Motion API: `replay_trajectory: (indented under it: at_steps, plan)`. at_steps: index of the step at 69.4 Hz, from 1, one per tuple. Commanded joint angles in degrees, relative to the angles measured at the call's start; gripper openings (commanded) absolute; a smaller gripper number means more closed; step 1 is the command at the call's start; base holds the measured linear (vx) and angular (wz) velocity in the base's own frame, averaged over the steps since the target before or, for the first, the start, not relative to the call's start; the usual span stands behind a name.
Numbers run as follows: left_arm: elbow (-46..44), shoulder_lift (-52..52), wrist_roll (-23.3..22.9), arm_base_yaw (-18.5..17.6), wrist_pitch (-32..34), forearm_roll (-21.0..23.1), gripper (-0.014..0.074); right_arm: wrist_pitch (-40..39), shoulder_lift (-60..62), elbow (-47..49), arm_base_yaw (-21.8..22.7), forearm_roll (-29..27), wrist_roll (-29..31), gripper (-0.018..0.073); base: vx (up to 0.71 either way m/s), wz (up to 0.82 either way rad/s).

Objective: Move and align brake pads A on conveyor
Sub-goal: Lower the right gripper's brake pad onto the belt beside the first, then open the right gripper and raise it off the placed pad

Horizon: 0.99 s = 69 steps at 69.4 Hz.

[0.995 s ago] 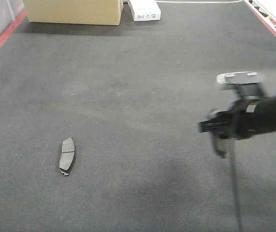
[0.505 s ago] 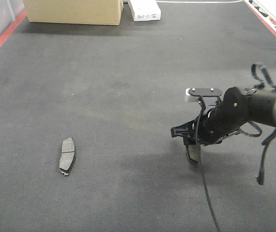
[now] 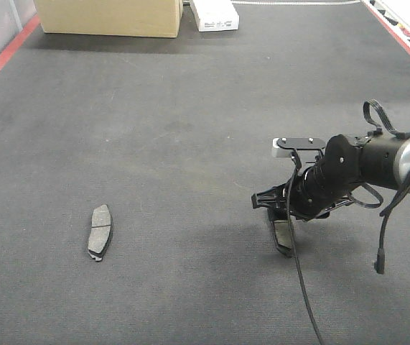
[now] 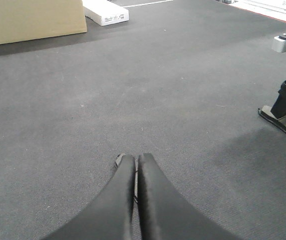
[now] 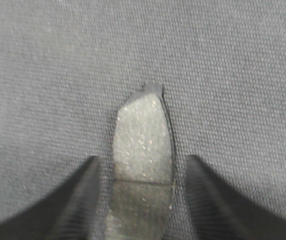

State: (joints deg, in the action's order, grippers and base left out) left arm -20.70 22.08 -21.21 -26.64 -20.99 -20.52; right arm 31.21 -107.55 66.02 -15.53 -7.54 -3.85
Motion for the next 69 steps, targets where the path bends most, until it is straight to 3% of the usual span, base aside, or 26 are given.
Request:
replay_trajectory:
  at_steps: [1, 21, 45, 69]
  plan:
    - [-1.35, 0.32, -0.05, -0.18, 4.04, -0.46, -0.0007, -1.87, 4.09, 1.74, 0.06, -0.15, -0.36, 0.0448, 0.00, 0.00]
    - [-1.35, 0.32, -0.05, -0.18, 4.04, -0.46, -0.0007, 0.58, 18.08, 0.64, 0.06, 4.77, 2.22, 0.0417, 0.00, 0.00]
    - [-1.35, 0.32, -0.05, -0.18, 4.04, -0.46, -0.0007, -7.08, 46.40, -16.68, 0.06, 7.11, 3.85, 0.0302, 0.00, 0.00]
    - [-1.35, 0.32, -0.05, -0.18, 4.04, -0.46, -0.0007, -7.88, 66.87, -31.10, 0.06, 7.54, 4.60, 0.0078, 0.00, 0.00]
